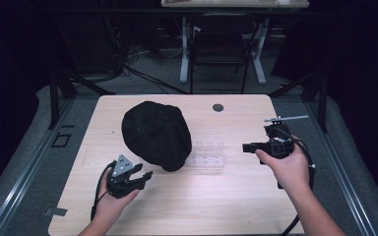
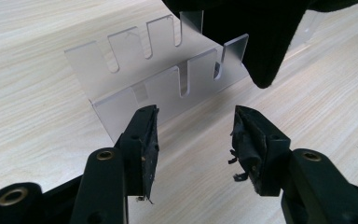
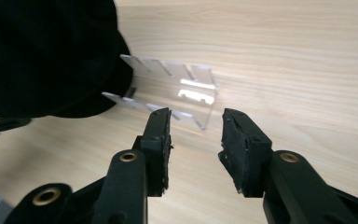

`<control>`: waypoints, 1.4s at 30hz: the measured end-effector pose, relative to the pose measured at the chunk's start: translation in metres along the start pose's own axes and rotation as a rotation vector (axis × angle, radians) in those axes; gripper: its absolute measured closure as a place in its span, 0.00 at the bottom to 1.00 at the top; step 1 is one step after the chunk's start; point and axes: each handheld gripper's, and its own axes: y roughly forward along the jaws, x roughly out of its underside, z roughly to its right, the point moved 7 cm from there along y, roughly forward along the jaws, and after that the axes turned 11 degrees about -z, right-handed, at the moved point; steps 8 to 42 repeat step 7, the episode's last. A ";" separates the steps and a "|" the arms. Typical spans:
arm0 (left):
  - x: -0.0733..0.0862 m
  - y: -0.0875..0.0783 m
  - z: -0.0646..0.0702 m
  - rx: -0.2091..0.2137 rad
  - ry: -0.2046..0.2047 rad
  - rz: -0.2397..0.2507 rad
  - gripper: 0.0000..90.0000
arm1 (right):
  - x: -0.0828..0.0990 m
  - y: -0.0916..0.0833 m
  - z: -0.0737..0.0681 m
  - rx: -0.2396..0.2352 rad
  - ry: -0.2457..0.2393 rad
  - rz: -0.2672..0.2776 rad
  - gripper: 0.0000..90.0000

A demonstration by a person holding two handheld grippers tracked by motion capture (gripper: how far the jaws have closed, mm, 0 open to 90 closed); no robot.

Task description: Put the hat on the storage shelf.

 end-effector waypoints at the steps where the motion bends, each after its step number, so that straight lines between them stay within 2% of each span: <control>1: 0.000 0.000 0.001 0.003 -0.001 0.003 0.56 | 0.003 0.002 0.002 0.006 -0.002 0.015 0.68; 3: -0.001 -0.001 0.002 0.015 0.002 0.013 0.56 | 0.010 0.006 0.007 0.022 -0.002 0.012 0.68; 5: -0.003 -0.002 0.006 0.045 0.008 0.029 0.55 | 0.017 0.010 0.011 0.034 -0.004 0.029 0.68; 7: -0.006 -0.003 0.010 0.065 0.012 0.039 0.53 | 0.025 0.013 0.016 0.064 -0.009 0.040 0.67; 42: -0.006 -0.003 0.010 0.065 0.012 0.039 0.53 | 0.025 0.013 0.016 0.064 -0.009 0.040 0.67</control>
